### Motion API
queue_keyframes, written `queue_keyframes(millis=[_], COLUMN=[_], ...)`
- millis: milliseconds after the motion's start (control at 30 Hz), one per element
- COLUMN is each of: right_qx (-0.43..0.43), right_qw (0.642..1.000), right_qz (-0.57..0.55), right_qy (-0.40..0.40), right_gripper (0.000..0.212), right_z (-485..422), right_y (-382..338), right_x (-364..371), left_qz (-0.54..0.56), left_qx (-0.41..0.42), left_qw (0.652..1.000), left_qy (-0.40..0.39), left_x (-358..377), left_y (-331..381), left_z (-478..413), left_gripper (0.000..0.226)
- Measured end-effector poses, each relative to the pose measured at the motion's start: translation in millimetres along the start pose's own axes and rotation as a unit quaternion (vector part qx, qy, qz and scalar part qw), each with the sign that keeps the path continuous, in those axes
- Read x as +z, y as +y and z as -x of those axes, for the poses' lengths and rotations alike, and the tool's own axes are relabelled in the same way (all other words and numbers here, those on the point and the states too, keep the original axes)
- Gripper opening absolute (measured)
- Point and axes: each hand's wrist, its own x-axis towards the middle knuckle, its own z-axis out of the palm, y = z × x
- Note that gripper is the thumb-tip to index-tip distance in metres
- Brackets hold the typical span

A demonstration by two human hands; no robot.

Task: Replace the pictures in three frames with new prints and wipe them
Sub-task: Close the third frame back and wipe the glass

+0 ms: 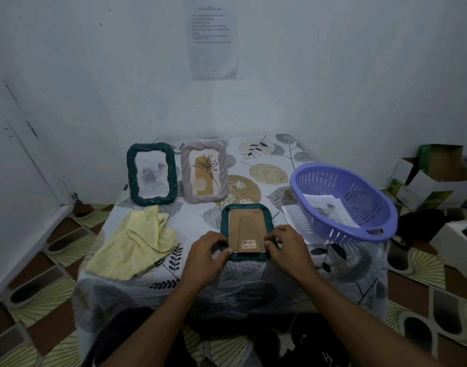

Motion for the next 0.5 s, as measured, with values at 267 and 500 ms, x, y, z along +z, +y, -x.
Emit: queue_keyframes(millis=[267,500], right_qx=[0.135,0.215], right_qw=[0.99,0.9], right_qz=[-0.043,-0.378], right_qy=[0.009,0.036], right_gripper=[0.03,0.026], right_z=[-30.0,-51.5], right_y=[-13.7,-35.0], right_x=[-4.9,-17.2], left_qz=[-0.091,0.008], left_qx=[-0.038,-0.193], left_qw=[0.991,0.978], left_qy=[-0.085,-0.085], left_x=[17.8,27.7], left_y=[38.7,65.7], left_z=[-54.6,-82.1], left_gripper=[0.045,0.106])
